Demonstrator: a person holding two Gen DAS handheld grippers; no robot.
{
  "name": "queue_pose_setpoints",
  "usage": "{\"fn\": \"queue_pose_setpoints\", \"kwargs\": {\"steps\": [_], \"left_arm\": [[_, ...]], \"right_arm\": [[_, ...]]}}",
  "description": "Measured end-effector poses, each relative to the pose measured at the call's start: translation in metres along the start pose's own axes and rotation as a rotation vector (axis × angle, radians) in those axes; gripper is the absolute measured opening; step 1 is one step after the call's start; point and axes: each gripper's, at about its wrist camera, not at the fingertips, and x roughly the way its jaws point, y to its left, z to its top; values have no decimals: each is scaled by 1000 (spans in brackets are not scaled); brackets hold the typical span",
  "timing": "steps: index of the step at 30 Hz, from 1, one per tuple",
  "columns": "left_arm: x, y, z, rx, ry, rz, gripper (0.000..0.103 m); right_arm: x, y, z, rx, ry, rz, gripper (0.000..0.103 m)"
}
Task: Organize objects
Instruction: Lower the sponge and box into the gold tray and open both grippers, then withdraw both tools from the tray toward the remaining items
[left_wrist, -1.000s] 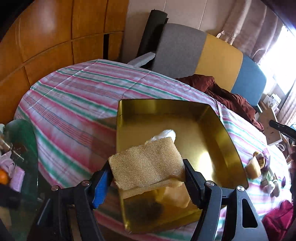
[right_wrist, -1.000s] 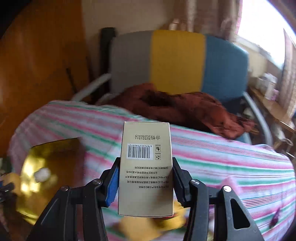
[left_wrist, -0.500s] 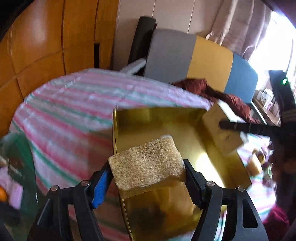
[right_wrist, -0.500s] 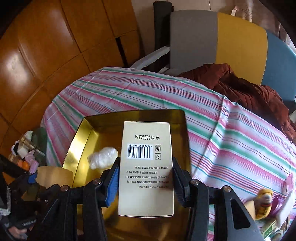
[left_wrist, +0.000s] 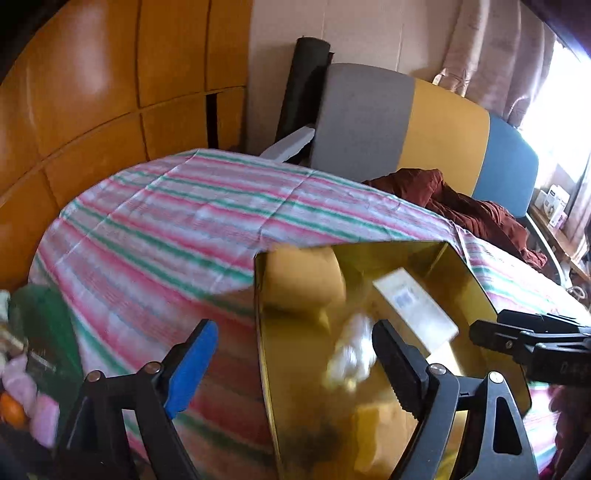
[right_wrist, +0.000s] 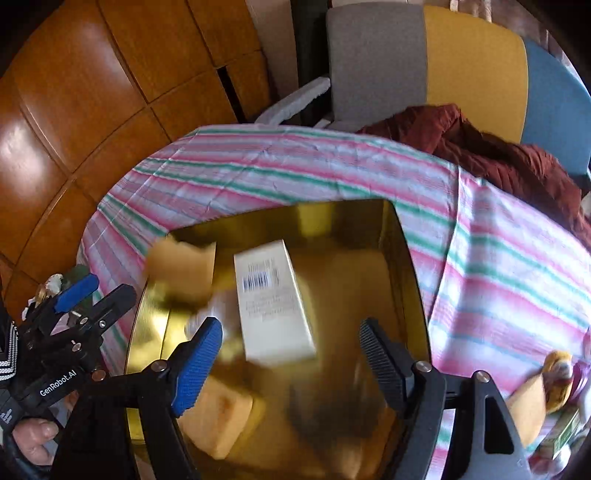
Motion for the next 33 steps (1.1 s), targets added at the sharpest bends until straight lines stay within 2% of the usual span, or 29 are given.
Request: {"fn": "queue_pose_setpoints", "kwargs": {"steps": [7,12,16,21,33], "left_arm": [[-21,9,-50,-77,46,-13,86],[-34,5,-68,-104,53,-12,86],[-46,-5,-72,-75,19,32,92],[-60,-19,-72,-9,-32,64,94],[-71,-39,-76,60,-43,35,94]], "right_arm": [[-16,3,-37,-12,-14,-13,79],[-32,13,-58,-51,-56,-48,79],[-41,21,-71,-80,-86,-76,82],[-49,27,-83,-110,-117,-113,83],[-72,4,-94,-55,-175,-159,83]]}}
